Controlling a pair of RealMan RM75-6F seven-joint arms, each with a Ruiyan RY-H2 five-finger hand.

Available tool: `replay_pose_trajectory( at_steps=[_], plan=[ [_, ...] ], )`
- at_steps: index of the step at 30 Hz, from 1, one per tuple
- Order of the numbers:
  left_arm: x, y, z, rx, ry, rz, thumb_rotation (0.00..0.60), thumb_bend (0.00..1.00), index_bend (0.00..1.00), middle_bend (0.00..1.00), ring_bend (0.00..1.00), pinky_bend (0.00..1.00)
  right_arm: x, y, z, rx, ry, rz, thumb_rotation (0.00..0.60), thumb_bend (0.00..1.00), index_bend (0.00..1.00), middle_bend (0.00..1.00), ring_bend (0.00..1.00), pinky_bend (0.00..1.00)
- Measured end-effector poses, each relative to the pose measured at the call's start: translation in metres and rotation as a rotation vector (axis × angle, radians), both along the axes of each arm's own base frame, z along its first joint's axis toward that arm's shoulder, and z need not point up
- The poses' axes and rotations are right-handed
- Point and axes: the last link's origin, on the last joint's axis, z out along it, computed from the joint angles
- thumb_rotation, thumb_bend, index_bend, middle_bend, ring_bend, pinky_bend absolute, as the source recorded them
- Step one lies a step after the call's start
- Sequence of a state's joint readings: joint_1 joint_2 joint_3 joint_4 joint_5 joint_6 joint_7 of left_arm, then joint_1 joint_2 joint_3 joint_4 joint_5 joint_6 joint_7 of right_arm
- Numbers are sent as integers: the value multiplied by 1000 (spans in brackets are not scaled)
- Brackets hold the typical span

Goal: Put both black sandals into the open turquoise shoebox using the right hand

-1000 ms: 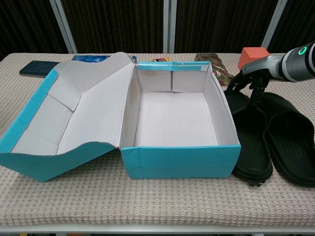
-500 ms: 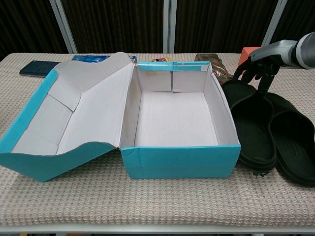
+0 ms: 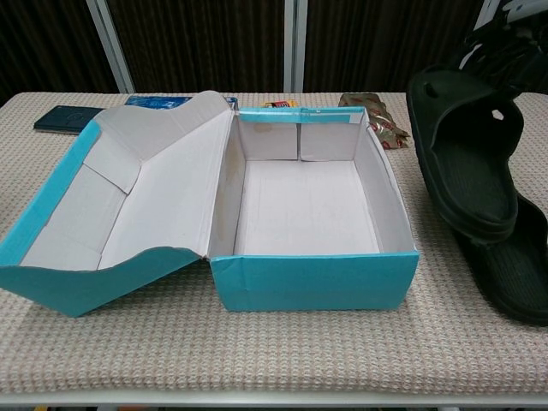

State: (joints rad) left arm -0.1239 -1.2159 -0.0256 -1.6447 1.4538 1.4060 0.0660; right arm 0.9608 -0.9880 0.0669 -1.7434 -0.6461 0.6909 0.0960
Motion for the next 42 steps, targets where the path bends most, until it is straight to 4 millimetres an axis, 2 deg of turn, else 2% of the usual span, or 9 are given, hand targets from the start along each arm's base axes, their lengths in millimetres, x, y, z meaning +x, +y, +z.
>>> replay_pose_trajectory(
  at_steps=[7, 12, 24, 31, 42],
  plan=[
    [-1, 1, 0, 5, 0, 5, 600, 89, 161, 102, 25, 36, 10, 3, 20, -81, -201, 23, 600, 250, 590, 478, 193, 147],
    [-3, 2, 0, 9, -1, 18, 600, 88, 161, 102, 25, 36, 23, 4, 18, -93, -357, 29, 600, 250, 597, 486, 207, 179],
    [-3, 3, -1, 4, -6, 23, 600, 89, 161, 102, 25, 36, 55, 4, -37, -56, -694, 76, 600, 194, 608, 496, 207, 199],
    [-5, 4, 1, 29, -17, 24, 600, 89, 161, 95, 25, 36, 56, -5, -79, -22, -847, 85, 600, 151, 611, 497, 207, 200],
    [-15, 8, 2, 49, -29, 50, 600, 89, 161, 86, 25, 36, 58, -16, -130, 87, -924, 76, 600, 148, 614, 497, 207, 201]
  ],
)
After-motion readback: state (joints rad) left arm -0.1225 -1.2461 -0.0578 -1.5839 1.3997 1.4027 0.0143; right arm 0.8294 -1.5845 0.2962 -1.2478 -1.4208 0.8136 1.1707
